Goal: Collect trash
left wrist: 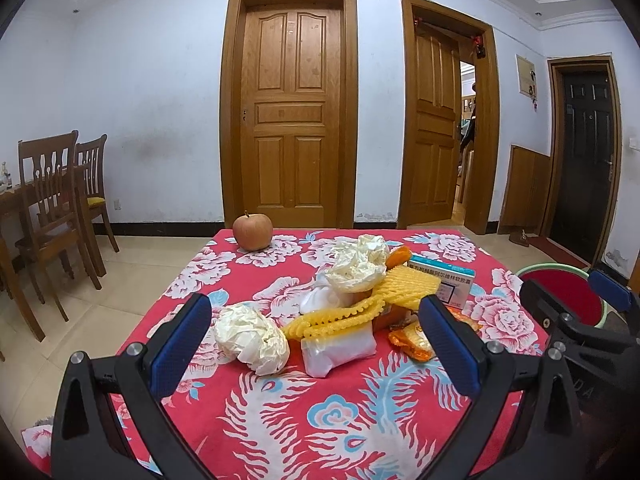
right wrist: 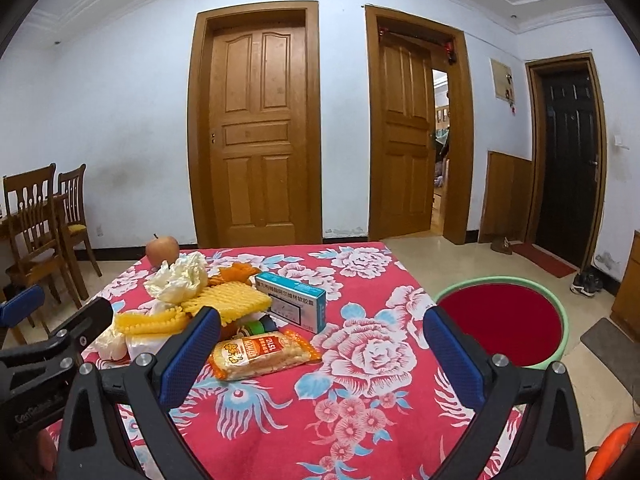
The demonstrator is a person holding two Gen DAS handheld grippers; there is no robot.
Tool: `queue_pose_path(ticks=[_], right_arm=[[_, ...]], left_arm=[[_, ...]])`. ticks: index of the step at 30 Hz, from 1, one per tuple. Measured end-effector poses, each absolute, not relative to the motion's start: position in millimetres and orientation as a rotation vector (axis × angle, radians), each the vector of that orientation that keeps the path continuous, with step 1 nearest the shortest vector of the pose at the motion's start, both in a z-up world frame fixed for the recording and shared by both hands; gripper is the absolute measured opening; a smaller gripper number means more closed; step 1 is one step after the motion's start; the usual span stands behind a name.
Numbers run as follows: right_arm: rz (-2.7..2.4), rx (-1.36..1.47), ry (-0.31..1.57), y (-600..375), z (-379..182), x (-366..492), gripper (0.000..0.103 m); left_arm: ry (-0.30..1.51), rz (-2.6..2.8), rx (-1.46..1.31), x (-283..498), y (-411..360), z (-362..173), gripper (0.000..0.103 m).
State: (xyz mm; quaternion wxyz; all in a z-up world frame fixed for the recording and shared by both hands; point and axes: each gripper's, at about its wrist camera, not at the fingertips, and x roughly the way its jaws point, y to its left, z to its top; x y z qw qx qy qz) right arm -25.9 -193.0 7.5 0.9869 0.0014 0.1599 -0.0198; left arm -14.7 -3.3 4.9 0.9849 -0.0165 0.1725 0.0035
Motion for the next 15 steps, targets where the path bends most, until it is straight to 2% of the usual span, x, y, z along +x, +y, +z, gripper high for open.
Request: queue_pose_path(ticks=[15], right_arm=[[-0.038, 0.004, 0.317, -194.3, 5.1, -25.2, 0.103]], left_arm=[[0.378, 0.001, -0.049, -7.6, 0.5, 2.9, 0.101]])
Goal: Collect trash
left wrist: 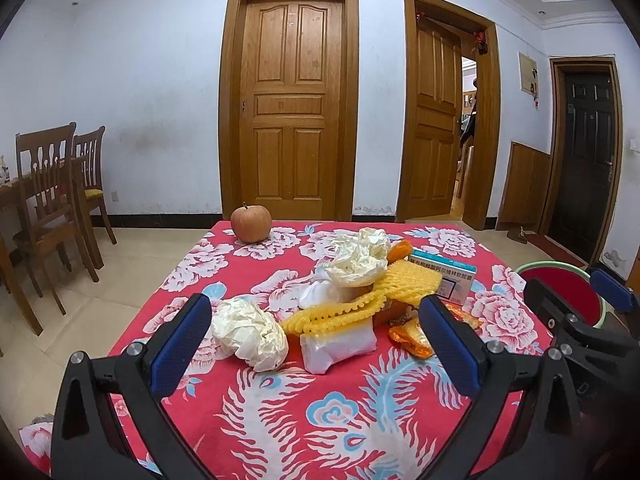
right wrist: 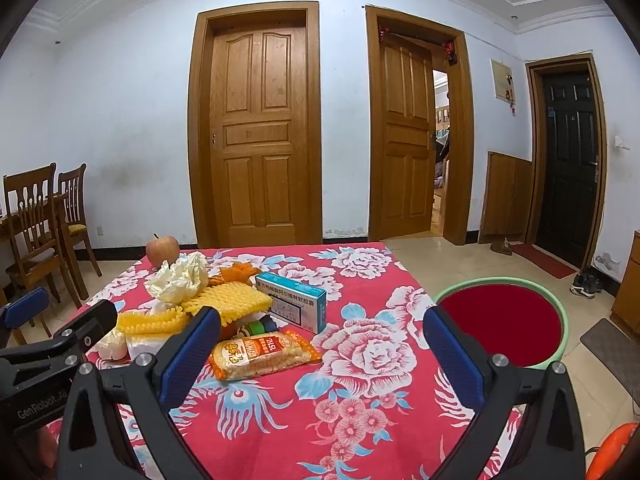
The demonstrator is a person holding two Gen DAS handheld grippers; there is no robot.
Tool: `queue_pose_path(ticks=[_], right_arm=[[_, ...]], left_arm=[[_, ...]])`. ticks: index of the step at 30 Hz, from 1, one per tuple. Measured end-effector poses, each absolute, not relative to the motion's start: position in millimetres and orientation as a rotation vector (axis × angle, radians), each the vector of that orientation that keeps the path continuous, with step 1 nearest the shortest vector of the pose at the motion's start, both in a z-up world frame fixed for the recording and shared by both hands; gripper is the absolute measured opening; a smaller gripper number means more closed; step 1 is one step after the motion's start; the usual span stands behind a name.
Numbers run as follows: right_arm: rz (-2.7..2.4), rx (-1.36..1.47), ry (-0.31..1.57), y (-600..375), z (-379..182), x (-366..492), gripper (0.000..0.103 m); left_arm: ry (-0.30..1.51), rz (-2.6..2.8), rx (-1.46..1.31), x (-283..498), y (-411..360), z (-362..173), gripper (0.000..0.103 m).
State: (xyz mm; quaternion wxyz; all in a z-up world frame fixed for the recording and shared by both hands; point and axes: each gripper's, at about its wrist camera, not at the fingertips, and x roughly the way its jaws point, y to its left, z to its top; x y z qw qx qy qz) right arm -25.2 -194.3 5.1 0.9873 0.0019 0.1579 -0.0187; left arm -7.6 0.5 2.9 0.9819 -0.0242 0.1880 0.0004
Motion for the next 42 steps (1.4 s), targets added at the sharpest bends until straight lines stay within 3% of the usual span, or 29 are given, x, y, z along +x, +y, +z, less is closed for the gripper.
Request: queue_pose_path(ticks=[29, 42], right_arm=[[-0.038, -0.005, 0.323, -193, 4, -26, 0.103], [-0.005, -0.030, 0.437, -188, -3, -5, 0.103]], left_arm=[[0.402, -0.008, -0.065, -3, 2, 1, 0.101], [0.601, -0.005, -0.160, 30, 19, -19, 0.101]])
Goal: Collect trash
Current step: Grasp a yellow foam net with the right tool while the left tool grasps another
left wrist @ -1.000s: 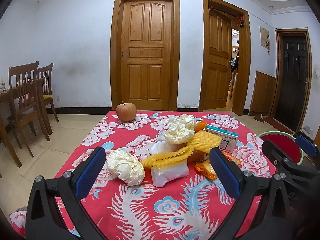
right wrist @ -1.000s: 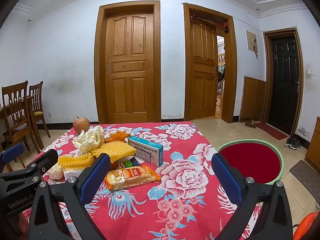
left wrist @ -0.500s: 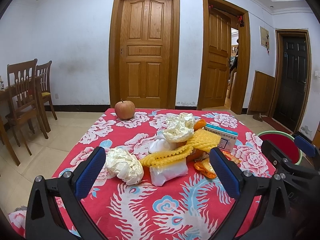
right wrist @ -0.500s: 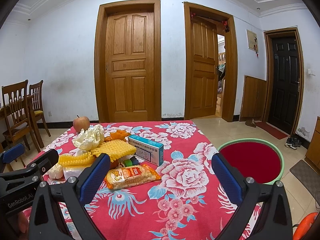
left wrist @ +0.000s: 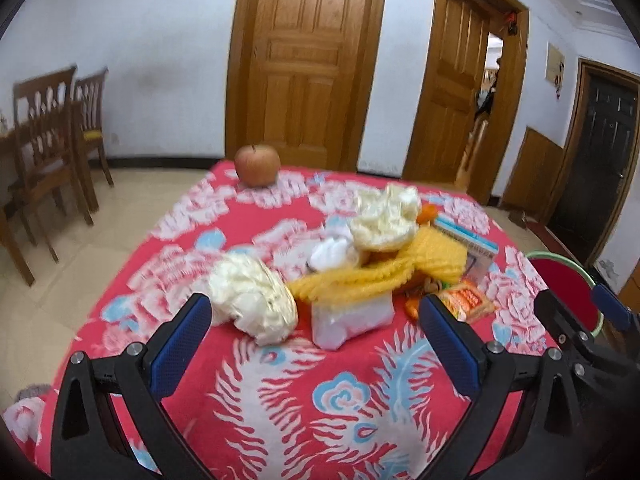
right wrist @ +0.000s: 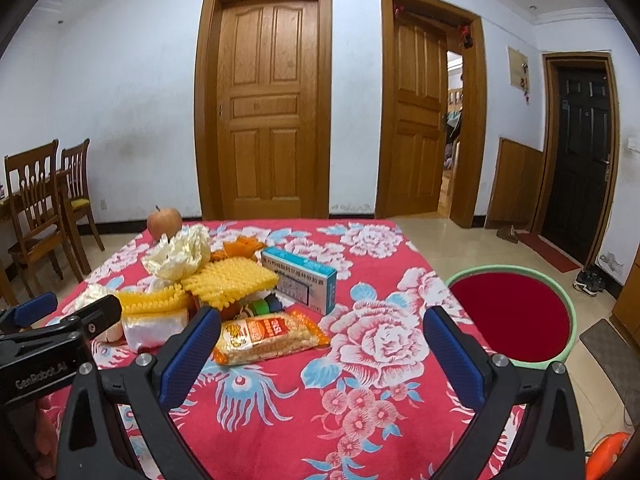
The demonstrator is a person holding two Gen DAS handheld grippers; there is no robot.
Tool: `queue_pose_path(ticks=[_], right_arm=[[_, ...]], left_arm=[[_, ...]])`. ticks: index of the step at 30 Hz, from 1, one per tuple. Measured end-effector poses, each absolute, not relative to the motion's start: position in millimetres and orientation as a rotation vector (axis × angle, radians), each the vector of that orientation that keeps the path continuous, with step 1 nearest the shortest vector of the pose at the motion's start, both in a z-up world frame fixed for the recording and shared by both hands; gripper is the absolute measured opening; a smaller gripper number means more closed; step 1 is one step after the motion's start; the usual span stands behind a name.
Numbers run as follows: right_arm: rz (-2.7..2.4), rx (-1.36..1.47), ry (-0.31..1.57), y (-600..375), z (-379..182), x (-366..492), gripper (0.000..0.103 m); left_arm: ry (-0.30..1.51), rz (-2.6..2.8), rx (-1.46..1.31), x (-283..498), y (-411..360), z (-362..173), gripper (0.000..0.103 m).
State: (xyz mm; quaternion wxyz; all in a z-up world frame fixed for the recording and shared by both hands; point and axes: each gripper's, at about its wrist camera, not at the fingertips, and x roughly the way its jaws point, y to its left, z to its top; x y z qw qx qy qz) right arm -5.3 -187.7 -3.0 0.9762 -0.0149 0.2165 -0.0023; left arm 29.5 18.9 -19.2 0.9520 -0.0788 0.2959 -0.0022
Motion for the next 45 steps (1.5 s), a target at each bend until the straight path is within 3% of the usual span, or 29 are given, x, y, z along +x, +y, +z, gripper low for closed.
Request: queue_pose_path(ticks=[14, 33, 37, 40, 41, 42, 43, 44, 45], right_arm=[[0.081, -0.033, 0.694, -180, -27, 37, 0.103], [0.227, -0.105, 0.681, -162, -15, 89, 0.103], [0.337, -0.014, 0.736, -167, -20, 108, 0.103], [0.389, 0.034, 0.738, -166, -24, 113, 0.095], [0.398, 0.031, 0.740, -164, -25, 113, 0.085], [0.417, 0.028, 0.744, -160, -26, 113, 0.078], [0.431, 0.029, 0.749, -159, -28, 114, 0.061], [0.443, 0.033, 0.759, -157, -29, 114, 0.037], [0.450, 0.041, 0.772, -156, -32, 116, 0.024]], left_arm=[[0.782, -0.008, -0.208, 53, 24, -43, 0.101], [0.782, -0.223, -0.182, 92, 31, -26, 0.100], [0.796, -0.240, -0.186, 102, 32, -31, 0.095], [0.796, -0.229, -0.153, 103, 29, -34, 0.084], [0.792, -0.232, -0.145, 103, 29, -34, 0.080], [0.786, -0.235, -0.139, 102, 28, -34, 0.070], [0.781, -0.231, -0.124, 100, 26, -34, 0.057], [0.781, -0.220, -0.110, 100, 25, -34, 0.050], [0.782, -0.208, -0.096, 99, 24, -35, 0.042]])
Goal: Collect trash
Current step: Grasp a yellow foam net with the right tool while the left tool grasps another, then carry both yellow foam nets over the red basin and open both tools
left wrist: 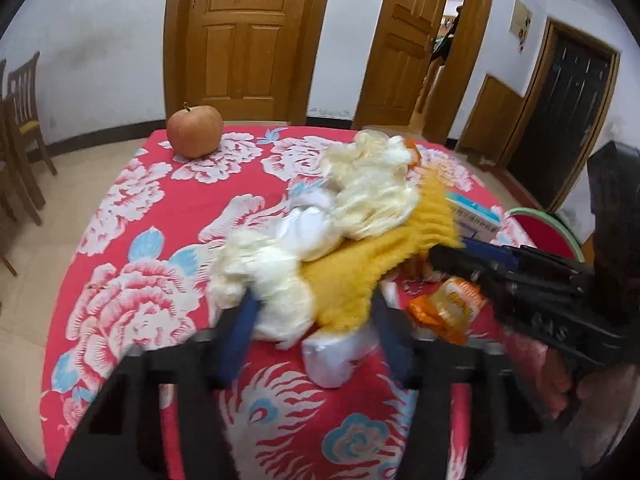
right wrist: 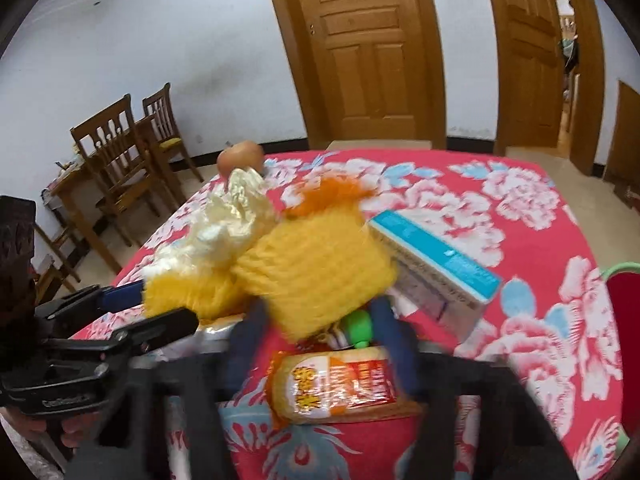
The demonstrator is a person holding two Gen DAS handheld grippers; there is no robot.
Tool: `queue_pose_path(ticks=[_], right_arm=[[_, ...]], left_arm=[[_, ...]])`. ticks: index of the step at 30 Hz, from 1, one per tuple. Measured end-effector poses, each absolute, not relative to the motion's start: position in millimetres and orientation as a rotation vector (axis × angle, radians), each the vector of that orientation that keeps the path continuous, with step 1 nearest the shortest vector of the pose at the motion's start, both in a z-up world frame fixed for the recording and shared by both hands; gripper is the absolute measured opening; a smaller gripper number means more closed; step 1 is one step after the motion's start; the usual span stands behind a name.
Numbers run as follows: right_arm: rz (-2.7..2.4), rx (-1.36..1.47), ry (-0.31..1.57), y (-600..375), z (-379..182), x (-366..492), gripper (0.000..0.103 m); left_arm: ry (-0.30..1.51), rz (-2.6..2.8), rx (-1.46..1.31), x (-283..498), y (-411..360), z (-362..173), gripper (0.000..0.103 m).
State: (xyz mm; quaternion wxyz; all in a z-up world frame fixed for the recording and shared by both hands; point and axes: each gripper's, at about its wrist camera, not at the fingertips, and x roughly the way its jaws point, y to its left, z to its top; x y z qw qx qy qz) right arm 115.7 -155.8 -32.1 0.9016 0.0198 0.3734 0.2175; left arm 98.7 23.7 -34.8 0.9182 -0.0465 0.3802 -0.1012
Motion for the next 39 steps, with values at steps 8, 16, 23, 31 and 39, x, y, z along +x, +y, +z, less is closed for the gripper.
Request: queue_pose_path(ticks=[8, 16, 23, 31, 39], right_arm=[[0.492, 0.028, 0.708, -155, -24, 97, 0.011], [0.495, 0.041, 0.680, -161, -14, 89, 0.011], [0.501, 0.048, 0.671, -164, -12, 83, 0.011], [0.476, 0.058, 0.666, -174, -9, 77, 0.011], [0.480, 0.052, 0.651, -178, -6, 68, 0.011]], left_arm=[[0.758, -0.153, -0.096, 89, 30, -28, 0.046], [0.689, -0.082, -0.036, 69, 26, -4, 0.072], [0.730, -0.253, -0.038, 82, 9, -7, 0.057], [0.812, -0.241, 0.045, 99, -11, -28, 0.018], [0.735, -0.268, -0.051, 74, -5, -1, 0.010]])
